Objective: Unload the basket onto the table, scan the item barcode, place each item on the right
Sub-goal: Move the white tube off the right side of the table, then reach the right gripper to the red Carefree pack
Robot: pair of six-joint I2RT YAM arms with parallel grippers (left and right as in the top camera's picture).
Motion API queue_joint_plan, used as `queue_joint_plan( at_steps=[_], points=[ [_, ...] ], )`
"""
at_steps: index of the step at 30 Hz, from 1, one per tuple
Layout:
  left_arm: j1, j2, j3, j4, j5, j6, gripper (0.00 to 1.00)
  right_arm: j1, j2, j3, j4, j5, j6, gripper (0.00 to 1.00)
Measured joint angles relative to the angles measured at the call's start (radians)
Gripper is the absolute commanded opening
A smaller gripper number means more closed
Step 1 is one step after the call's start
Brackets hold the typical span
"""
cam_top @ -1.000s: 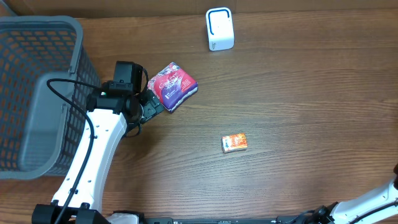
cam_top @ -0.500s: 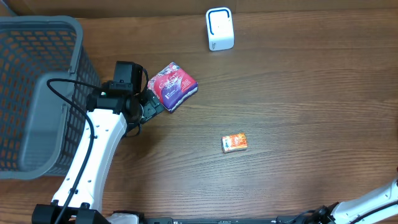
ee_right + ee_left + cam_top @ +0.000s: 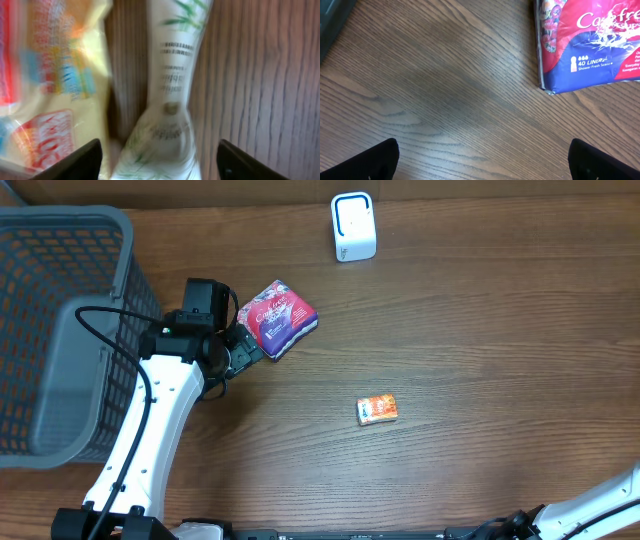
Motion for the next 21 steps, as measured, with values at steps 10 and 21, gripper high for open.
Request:
queue_joint_plan(
  at_steps=[10,21],
  points=[
    [0.000,0.000,0.000,0.000,0.000,0.000,1.00,0.015,-0.016,0.302,-0.262,-0.360,-0.086,0.88],
    [0.000,0.000,0.000,0.000,0.000,0.000,1.00,0.397,-0.023,0.305,-0.370,-0.770,-0.380,1.00]
  ],
)
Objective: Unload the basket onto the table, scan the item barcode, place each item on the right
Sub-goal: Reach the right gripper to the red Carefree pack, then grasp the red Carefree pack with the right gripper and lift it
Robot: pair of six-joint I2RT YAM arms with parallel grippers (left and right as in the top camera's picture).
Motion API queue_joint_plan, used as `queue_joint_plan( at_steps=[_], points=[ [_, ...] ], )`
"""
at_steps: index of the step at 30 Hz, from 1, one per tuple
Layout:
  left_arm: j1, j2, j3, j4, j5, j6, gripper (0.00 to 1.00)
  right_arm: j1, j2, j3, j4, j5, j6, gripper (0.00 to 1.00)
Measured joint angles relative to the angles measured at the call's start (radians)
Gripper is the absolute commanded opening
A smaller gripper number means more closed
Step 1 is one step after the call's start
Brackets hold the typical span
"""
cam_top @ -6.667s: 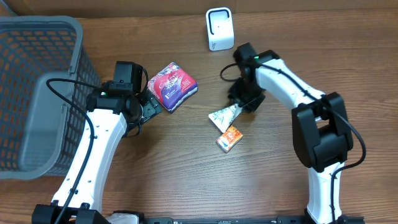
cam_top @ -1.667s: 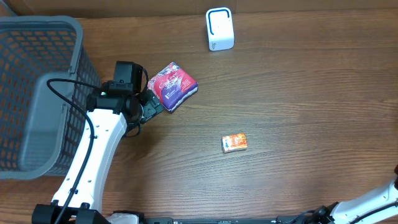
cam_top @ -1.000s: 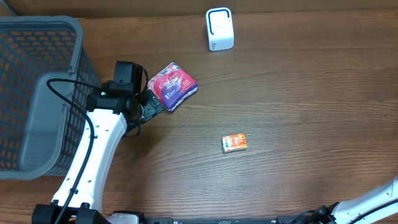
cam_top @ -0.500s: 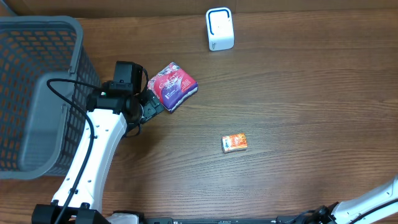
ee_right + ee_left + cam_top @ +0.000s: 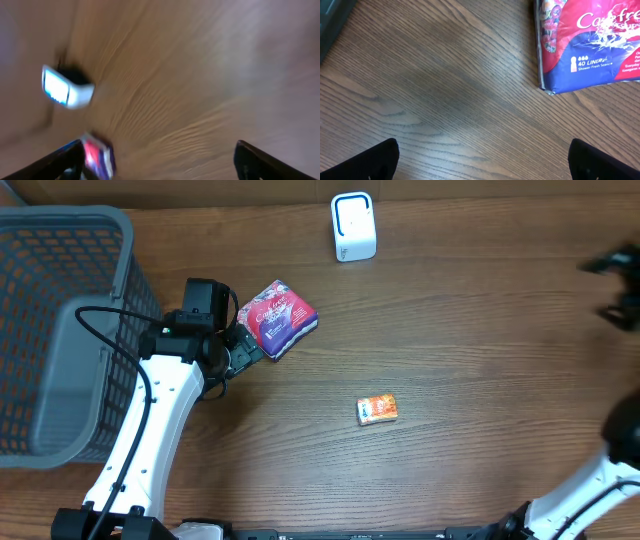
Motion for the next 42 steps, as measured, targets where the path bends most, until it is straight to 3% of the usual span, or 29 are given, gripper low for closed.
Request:
queue_joint_plan(
  at_steps=[10,15,20,24,28,32,34,35,42],
  points=[
    [0.000,0.000,0.000,0.000,0.000,0.000,1.00,0.553,0.044,0.000,0.249,0.019,-0.048,1.00],
    [0.000,0.000,0.000,0.000,0.000,0.000,1.00,0.759,0.113,0.000,0.375,0.060,-0.050,0.98],
    [0.000,0.000,0.000,0.000,0.000,0.000,1.00,0.904,0.212,0.000,0.496,0.115,0.008,0.90],
    [0.000,0.000,0.000,0.000,0.000,0.000,1.00,0.968,0.290,0.000,0.558,0.141,0.050,0.86],
    [0.000,0.000,0.000,0.000,0.000,0.000,1.00,1.006,0.335,0.000,0.587,0.163,0.066,0.61],
    [0.000,0.000,0.000,0.000,0.000,0.000,1.00,1.028,0.339,0.000,0.572,0.212,0.091,0.52],
    [0.000,0.000,0.000,0.000,0.000,0.000,1.00,1.030,0.339,0.000,0.549,0.236,0.097,0.34],
    [0.000,0.000,0.000,0.000,0.000,0.000,1.00,1.029,0.339,0.002,0.531,0.244,0.105,0.31],
    [0.000,0.000,0.000,0.000,0.000,0.000,1.00,0.985,0.309,0.016,0.323,0.297,0.159,0.33]
  ],
)
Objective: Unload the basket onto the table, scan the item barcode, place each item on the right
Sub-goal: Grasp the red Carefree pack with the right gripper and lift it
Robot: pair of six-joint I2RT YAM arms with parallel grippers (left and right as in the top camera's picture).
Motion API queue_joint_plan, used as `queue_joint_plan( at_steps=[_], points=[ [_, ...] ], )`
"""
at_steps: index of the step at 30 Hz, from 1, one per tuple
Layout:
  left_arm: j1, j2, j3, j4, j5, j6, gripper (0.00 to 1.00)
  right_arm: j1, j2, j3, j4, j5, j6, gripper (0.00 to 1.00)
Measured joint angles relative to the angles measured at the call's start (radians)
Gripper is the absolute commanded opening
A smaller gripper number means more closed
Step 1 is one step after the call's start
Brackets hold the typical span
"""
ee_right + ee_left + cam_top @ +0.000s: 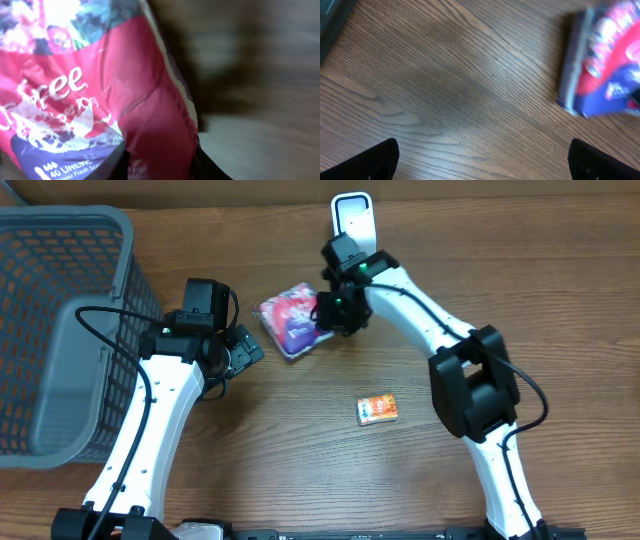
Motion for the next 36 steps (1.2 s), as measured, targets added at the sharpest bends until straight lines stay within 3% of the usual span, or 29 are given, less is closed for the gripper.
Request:
queue_joint_plan(
  at_steps=[7,9,11,15,26,36],
  points=[
    [0.000,0.000,0.000,0.000,0.000,0.000,1.00,-0.106,-0.062,0.000,-0.270,0.161,0.037,0.40],
    [0.000,0.000,0.000,0.000,0.000,0.000,1.00,-0.134,-0.090,-0.002,-0.343,0.221,0.054,0.56],
    [0.000,0.000,0.000,0.000,0.000,0.000,1.00,-0.159,-0.125,-0.002,-0.400,0.266,0.056,0.82],
    [0.000,0.000,0.000,0.000,0.000,0.000,1.00,-0.173,-0.185,-0.002,-0.460,0.313,0.013,0.96],
    [0.000,0.000,0.000,0.000,0.000,0.000,1.00,-0.074,-0.200,-0.003,-0.365,0.367,-0.122,0.94],
    [0.000,0.000,0.000,0.000,0.000,0.000,1.00,0.168,-0.198,-0.079,-0.214,0.603,-0.124,0.79]
  ],
)
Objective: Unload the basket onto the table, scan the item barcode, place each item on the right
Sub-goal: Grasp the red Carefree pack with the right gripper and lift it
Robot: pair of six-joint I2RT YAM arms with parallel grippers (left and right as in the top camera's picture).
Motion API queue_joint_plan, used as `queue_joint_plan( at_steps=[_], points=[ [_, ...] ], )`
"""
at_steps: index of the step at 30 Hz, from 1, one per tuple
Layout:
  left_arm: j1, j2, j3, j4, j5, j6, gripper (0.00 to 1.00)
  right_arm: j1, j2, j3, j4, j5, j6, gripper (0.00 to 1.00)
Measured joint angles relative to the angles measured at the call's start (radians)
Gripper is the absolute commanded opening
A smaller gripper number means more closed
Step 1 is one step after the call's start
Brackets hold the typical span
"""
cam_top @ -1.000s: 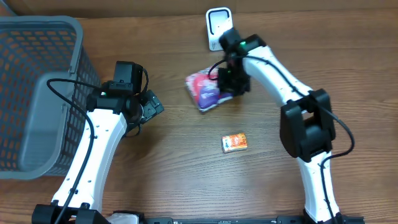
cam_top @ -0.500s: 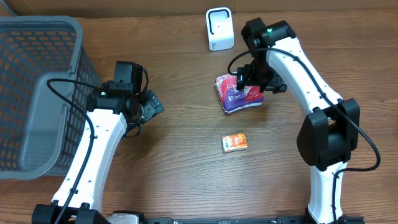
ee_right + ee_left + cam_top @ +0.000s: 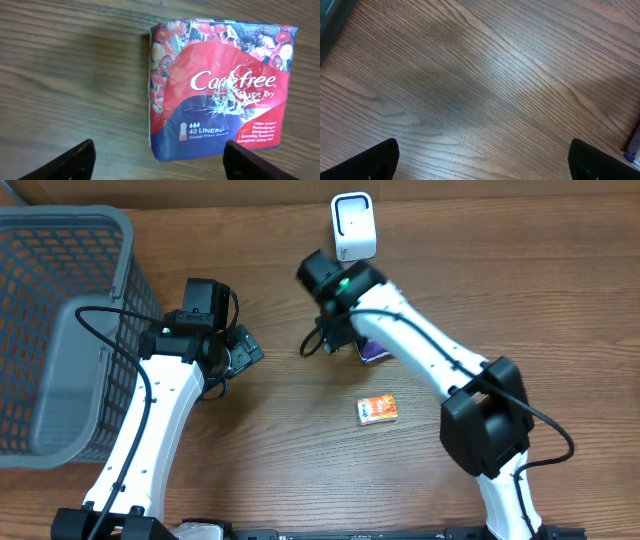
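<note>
The item, a red and blue Carefree liner pack (image 3: 220, 90), lies flat on the wood with its printed front up; no barcode shows. From overhead the pack (image 3: 372, 350) peeks out from under my right arm, below the white scanner (image 3: 353, 227). My right gripper (image 3: 159, 162) is open, its fingertips (image 3: 75, 160) low beside the pack's near-left corner and holding nothing. It sits just left of the pack in the overhead view (image 3: 322, 343). My left gripper (image 3: 482, 160) is open over bare wood, with a sliver of the pack (image 3: 635, 147) at the frame's right edge.
A grey mesh basket (image 3: 60, 240) fills the left side of the table. A small orange box (image 3: 377, 409) lies in the middle, in front of the pack. My left arm (image 3: 150, 430) runs along the basket's right side.
The pack was left of centre with my right gripper close on it. It now lies farther right, below the scanner, and the right gripper stands open beside it. The left arm is unchanged.
At first the pack lay by my open left gripper, and the right wrist looked down at other packages off the overhead view. Then the right arm showed at the table's right edge. Later it was at the pack, which had turned and shifted; now the pack rests near the scanner.
</note>
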Motion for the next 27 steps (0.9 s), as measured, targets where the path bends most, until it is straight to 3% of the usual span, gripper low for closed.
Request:
queue_joint_plan(
  at_steps=[4,10,16,24,27],
  points=[
    [0.000,0.000,0.000,0.000,0.000,0.000,1.00,0.008,0.028,-0.030,0.031,0.092,0.022,0.75],
    [0.000,0.000,0.000,0.000,0.000,0.000,1.00,0.002,0.082,-0.078,0.066,0.190,0.058,0.56],
    [0.000,0.000,0.000,0.000,0.000,0.000,1.00,0.002,0.100,-0.082,0.074,0.235,0.105,0.47],
    [0.000,0.000,0.000,0.000,0.000,0.000,1.00,0.002,0.100,-0.082,0.043,0.270,0.145,0.06],
    [0.000,0.000,0.000,0.000,0.000,0.000,1.00,0.002,0.100,-0.068,0.002,0.276,0.171,0.04]
  ],
)
